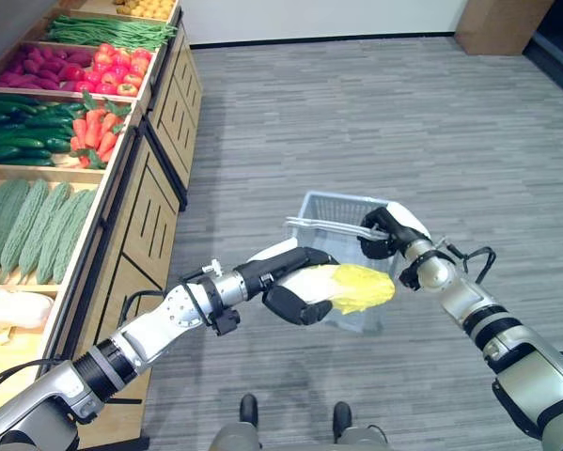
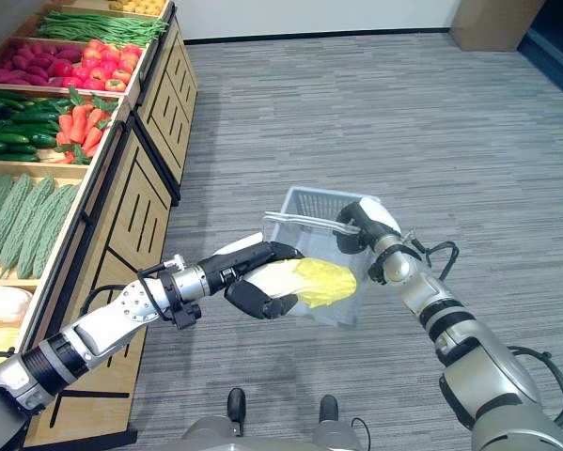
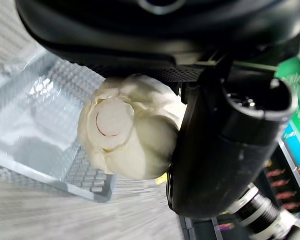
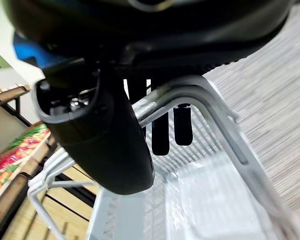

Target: Get the vegetables into the basket

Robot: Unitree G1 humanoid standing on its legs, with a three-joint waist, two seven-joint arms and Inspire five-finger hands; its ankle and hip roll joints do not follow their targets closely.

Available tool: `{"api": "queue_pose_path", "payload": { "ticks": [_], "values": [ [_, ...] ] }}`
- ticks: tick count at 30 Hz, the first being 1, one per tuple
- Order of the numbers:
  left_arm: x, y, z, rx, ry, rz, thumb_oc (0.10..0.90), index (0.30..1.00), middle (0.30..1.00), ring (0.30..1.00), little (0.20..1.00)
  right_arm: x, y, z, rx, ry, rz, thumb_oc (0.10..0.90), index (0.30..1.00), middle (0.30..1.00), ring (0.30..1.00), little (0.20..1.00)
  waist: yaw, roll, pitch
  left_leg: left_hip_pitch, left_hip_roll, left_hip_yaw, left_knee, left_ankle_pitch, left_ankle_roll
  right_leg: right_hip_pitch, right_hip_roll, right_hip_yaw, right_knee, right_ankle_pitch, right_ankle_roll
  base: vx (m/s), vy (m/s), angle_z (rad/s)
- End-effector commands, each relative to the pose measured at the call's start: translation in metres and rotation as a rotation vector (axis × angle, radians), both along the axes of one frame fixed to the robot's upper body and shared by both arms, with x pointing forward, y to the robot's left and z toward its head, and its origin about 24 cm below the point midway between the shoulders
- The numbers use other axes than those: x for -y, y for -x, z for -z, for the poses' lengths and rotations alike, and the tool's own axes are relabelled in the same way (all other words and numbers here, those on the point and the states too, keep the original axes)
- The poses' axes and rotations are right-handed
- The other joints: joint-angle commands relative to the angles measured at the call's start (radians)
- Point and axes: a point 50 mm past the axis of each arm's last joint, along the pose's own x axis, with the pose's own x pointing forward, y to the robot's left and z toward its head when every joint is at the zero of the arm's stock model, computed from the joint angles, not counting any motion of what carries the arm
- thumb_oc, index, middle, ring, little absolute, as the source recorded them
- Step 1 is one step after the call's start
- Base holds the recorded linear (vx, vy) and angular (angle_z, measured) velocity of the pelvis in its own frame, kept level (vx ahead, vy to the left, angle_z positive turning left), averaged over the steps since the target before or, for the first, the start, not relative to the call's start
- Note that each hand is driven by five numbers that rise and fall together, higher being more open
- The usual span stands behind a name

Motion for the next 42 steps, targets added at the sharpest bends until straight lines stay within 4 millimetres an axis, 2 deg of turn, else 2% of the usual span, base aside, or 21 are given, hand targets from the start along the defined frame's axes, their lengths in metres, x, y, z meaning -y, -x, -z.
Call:
{"api": "queue_pose_path", "payload": {
  "ticks": [1, 6, 11, 14, 18, 24, 25, 26, 34, 42],
  "values": [
    [0.022, -0.014, -0.041, 0.365, -0.005, 0.092, 0.4, 0.3, 0.3, 0.3, 0.3, -0.029, -0.026, -0.084, 0.313, -0.15, -0.122, 0.4, 0.3, 0.3, 0.3, 0.3, 0.012, -0.043, -0.096, 0.013, 0.007, 0.024, 0.001, -0.06, -0.016, -0.025, -0.037, 0.025, -0.001, 0.037, 0.045, 0.0, 0.0, 0.0],
    [0.019, -0.026, -0.027, 0.43, -0.104, 0.03, 0.4, 0.3, 0.3, 0.3, 0.3, -0.043, -0.026, -0.087, 0.319, -0.179, -0.167, 0.4, 0.3, 0.3, 0.3, 0.3, 0.01, -0.047, -0.103, 0.018, 0.008, 0.027, 0.001, -0.064, -0.016, -0.021, -0.04, 0.025, -0.001, 0.037, 0.046, 0.0, 0.0, 0.0],
    [0.016, -0.034, -0.022, 0.527, -0.193, 0.0, 0.4, 0.3, 0.3, 0.3, 0.3, -0.052, -0.024, -0.087, 0.322, -0.195, -0.202, 0.4, 0.3, 0.3, 0.3, 0.3, 0.008, -0.047, -0.108, 0.02, 0.009, 0.028, 0.001, -0.065, -0.017, -0.018, -0.039, 0.025, -0.001, 0.035, 0.046, 0.0, 0.0, 0.0],
    [0.007, -0.044, -0.01, 0.621, -0.293, -0.092, 0.4, 0.3, 0.3, 0.3, 0.3, -0.064, -0.019, -0.086, 0.328, -0.224, -0.249, 0.4, 0.3, 0.3, 0.3, 0.3, 0.008, -0.05, -0.111, 0.021, 0.012, 0.028, 0.001, -0.065, -0.019, -0.016, -0.038, 0.024, -0.001, 0.033, 0.045, 0.0, 0.0, 0.0],
    [0.005, -0.047, 0.003, 0.651, -0.357, -0.12, 0.4, 0.3, 0.3, 0.3, 0.3, -0.071, -0.015, -0.083, 0.324, -0.234, -0.28, 0.4, 0.3, 0.3, 0.3, 0.3, 0.007, -0.051, -0.113, 0.023, 0.012, 0.03, 0.001, -0.067, -0.02, -0.014, -0.036, 0.024, -0.001, 0.032, 0.045, 0.0, 0.0, 0.0],
    [0.0, -0.054, 0.024, 0.691, -0.455, -0.216, 0.4, 0.3, 0.3, 0.3, 0.3, -0.092, -0.004, -0.08, 0.319, -0.309, -0.364, 0.4, 0.3, 0.3, 0.3, 0.3, 0.001, -0.055, -0.115, 0.027, 0.015, 0.038, 0.001, -0.07, -0.02, -0.013, -0.036, 0.025, -0.001, 0.032, 0.046, 0.0, -0.001, -0.01],
    [-0.001, -0.057, 0.031, 0.694, -0.491, -0.236, 0.78, 0.833, 0.833, 0.833, 0.833, -0.096, -0.001, -0.079, 0.314, -0.332, -0.38, 0.4, 0.3, 0.3, 0.3, 0.3, -0.001, -0.056, -0.115, 0.028, 0.015, 0.039, 0.001, -0.071, -0.02, -0.012, -0.035, 0.027, -0.001, 0.03, 0.045, 0.0, -0.007, -0.05],
    [0.0, -0.056, 0.032, 0.694, -0.49, -0.236, 0.9, 1.0, 1.0, 1.0, 1.0, -0.096, -0.001, -0.079, 0.314, -0.331, -0.38, 0.4, 0.3, 0.3, 0.3, 0.3, 0.0, -0.055, -0.115, 0.028, 0.015, 0.039, 0.001, -0.071, -0.02, -0.012, -0.035, 0.027, -0.001, 0.03, 0.045, 0.0, -0.01, -0.06],
    [0.001, -0.056, 0.04, 0.686, -0.521, -0.251, 0.9, 1.0, 1.0, 1.0, 1.0, -0.098, 0.002, -0.073, 0.295, -0.36, -0.378, 0.4, 0.3, 0.3, 0.3, 0.3, -0.002, -0.057, -0.12, 0.032, 0.017, 0.042, 0.001, -0.073, -0.02, -0.009, -0.034, 0.027, -0.001, 0.029, 0.043, 0.0, -0.001, 0.0],
    [0.004, -0.052, 0.04, 0.69, -0.505, -0.227, 0.9, 1.0, 1.0, 1.0, 1.0, -0.087, -0.004, -0.06, 0.267, -0.376, -0.277, 0.4, 0.3, 0.3, 0.3, 0.3, 0.003, -0.057, -0.127, 0.03, 0.018, 0.036, 0.001, -0.069, -0.022, -0.005, -0.034, 0.022, -0.001, 0.027, 0.042, 0.0, 0.0, 0.0]
  ]
}}
